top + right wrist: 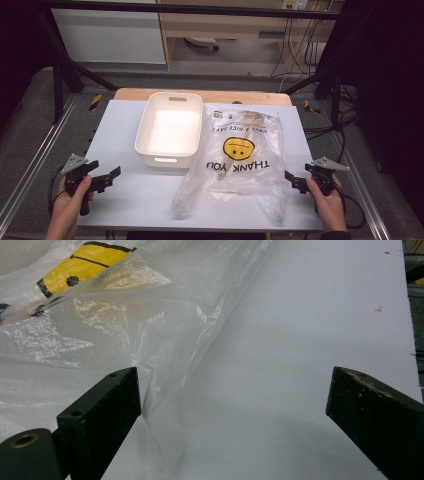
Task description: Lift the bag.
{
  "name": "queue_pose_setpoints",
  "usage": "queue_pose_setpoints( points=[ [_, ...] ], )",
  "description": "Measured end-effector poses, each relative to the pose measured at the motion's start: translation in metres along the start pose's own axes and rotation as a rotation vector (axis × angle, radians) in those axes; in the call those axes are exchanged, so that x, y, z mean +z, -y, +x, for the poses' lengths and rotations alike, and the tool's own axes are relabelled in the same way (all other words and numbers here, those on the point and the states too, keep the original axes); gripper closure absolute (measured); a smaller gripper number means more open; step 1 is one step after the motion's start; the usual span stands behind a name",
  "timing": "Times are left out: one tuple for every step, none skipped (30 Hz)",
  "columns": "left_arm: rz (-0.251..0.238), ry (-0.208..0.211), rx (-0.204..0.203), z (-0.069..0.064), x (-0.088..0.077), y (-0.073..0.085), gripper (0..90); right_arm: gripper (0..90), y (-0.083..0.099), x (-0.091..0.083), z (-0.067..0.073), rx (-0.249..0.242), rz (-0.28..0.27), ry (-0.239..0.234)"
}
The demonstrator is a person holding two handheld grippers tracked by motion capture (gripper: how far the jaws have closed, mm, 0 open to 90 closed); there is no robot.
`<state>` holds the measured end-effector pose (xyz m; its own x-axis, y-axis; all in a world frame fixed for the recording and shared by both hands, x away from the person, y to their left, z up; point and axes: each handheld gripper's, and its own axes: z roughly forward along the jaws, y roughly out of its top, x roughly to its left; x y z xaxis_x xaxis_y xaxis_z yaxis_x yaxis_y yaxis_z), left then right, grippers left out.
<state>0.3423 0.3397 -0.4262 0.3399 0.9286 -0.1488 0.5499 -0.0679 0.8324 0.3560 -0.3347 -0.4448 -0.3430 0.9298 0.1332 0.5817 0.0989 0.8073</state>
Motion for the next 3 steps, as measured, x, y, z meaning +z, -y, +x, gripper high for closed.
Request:
queue_pose_setpoints(
  points=[
    [0.010, -0.004, 0.002, -0.0005, 0.0019, 0.0006, 8.6, 8.4, 0.0001, 0.0000, -0.0002, -0.002, 0.001, 0.002],
    [0.016, -0.004, 0.001, -0.0008, 0.0040, 0.0013, 8.6, 8.3, 0.0003, -0.0002, -0.0004, -0.001, 0.002, 0.003],
    [0.026, -0.011, -0.001, -0.0012, 0.0062, 0.0020, 8.6, 8.3, 0.0003, -0.0003, -0.0006, -0.001, 0.001, 0.002]
  ],
)
